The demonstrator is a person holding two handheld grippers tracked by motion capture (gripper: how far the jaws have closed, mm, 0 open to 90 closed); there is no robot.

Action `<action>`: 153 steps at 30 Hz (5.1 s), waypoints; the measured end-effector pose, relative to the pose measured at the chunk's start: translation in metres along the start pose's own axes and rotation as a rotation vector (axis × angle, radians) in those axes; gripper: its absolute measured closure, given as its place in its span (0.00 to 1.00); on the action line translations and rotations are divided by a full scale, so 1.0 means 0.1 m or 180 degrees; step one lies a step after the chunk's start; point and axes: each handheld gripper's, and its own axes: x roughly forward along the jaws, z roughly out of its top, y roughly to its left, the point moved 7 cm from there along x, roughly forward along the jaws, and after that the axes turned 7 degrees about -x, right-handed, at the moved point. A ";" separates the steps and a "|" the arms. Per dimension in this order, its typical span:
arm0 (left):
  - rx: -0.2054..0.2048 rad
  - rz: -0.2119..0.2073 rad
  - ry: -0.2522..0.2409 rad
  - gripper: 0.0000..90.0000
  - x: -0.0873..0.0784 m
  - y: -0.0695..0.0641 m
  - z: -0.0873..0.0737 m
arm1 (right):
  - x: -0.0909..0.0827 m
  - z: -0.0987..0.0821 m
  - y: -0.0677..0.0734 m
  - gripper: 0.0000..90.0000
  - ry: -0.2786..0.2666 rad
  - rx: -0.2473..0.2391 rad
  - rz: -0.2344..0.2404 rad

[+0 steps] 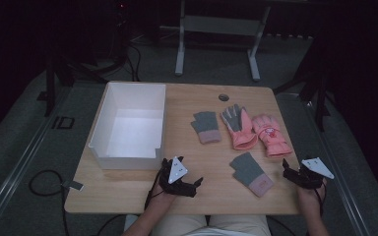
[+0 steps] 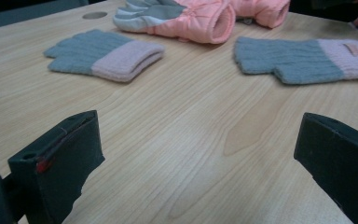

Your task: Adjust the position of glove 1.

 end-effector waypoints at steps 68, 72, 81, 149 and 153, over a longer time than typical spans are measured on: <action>-0.0024 -0.0030 -0.0124 0.01 -0.02 -0.01 0.02 | -0.06 1.75 0.30 0.14 0.0112 0.0122 0.0816; 0.0030 -0.0023 -0.0118 0.01 -0.01 -0.02 0.02 | -0.07 1.90 0.40 0.12 0.0023 0.0071 0.0900; 0.0022 -0.0032 -0.0107 0.01 -0.01 -0.02 0.02 | -0.08 2.18 0.69 0.13 -0.0212 -0.0113 0.1126; 0.0045 -0.0088 -0.0128 0.01 -0.02 -0.03 0.02 | 1.79 1.58 2.39 0.90 0.1346 -0.0774 0.2116; 0.0029 -0.0091 -0.0142 0.01 -0.02 -0.02 0.02 | 1.74 1.62 2.40 0.94 0.1428 -0.0693 0.2042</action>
